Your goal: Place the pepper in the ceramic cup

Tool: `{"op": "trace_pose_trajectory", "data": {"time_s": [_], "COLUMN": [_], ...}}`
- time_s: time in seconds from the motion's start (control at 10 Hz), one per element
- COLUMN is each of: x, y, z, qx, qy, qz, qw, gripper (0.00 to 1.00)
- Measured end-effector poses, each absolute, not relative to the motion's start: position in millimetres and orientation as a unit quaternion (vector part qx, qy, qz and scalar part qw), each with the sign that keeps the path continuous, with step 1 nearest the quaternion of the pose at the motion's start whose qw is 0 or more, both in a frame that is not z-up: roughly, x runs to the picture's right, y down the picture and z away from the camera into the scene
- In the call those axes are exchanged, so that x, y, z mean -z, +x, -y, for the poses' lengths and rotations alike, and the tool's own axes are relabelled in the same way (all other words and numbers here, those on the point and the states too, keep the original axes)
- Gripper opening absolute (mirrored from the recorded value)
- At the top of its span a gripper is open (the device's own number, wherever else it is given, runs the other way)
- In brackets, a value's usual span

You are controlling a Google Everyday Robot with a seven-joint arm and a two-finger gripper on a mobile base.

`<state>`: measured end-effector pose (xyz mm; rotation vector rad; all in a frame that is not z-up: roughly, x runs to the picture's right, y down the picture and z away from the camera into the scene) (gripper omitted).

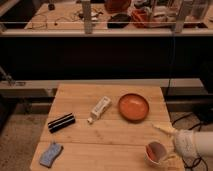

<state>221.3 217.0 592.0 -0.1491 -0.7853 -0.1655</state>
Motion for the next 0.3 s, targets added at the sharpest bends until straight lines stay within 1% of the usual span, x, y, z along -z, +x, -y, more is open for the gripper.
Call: {"op": "trace_pose_trajectory", "data": {"time_s": [0.3], "x": [-599.4], "y": [223.6], "z": [-217.6], "qx": [0.074], "qy": [-0.072], "qz": [0.386], "qw": [0.917], "gripper": [0.80]}}
